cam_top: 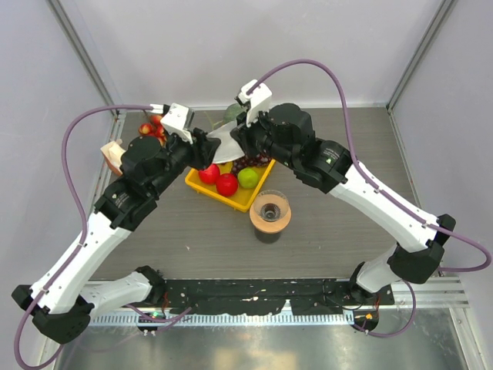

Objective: Place the coffee filter in the dripper

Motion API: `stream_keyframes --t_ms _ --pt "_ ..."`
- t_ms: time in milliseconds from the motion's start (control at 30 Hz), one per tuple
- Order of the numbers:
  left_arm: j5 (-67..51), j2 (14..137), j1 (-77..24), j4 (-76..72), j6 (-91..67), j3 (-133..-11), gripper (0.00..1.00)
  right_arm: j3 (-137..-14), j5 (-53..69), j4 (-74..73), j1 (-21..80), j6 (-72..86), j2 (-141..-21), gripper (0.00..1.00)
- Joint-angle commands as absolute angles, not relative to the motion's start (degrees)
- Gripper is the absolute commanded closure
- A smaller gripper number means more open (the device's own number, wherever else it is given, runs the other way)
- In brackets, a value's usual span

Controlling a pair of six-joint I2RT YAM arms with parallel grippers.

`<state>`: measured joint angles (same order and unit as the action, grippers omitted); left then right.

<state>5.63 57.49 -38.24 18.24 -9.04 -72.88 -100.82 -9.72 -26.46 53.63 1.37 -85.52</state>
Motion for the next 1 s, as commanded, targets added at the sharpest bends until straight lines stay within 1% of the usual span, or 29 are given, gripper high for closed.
stream_keyframes --t_ms 0,67,100,233,300,467,700,767,967 --pt "8.43 57.92 -38.23 16.96 -12.30 -72.95 0.51 -103.71 -11.07 -23.91 53.79 1.41 -85.69 0.95" --pt "9.57 58.36 -38.32 17.49 -13.27 -72.86 0.42 -103.80 -11.95 -23.99 53.88 1.23 -85.78 0.95" --pt "10.02 58.36 -38.23 17.66 -13.97 -72.86 0.40 -103.80 -12.91 -23.91 53.96 1.40 -85.78 0.95" --pt "10.63 59.50 -38.23 18.19 -16.69 -73.56 0.39 -103.80 -16.42 -23.91 54.93 1.49 -85.96 0.95" --pt "10.55 59.94 -38.23 17.84 -17.66 -74.18 0.41 -103.89 -17.92 -23.99 55.89 1.32 -86.39 0.95" --pt "8.53 61.08 -38.23 16.96 -18.72 -74.97 0.57 -104.06 -21.35 -23.56 57.04 1.32 -87.19 0.95" --pt "6.68 61.52 -38.23 16.08 -20.48 -75.06 0.91 -105.29 -22.41 -23.82 57.48 2.20 -88.59 0.95" --pt "6.33 61.61 -38.32 15.91 -20.74 -75.23 0.99 -105.29 -21.80 -24.08 57.57 2.81 -88.77 0.95" --pt "5.63 61.44 -38.32 15.47 -21.27 -74.97 1.00 -105.82 -18.89 -24.70 57.74 5.09 -89.38 0.95"
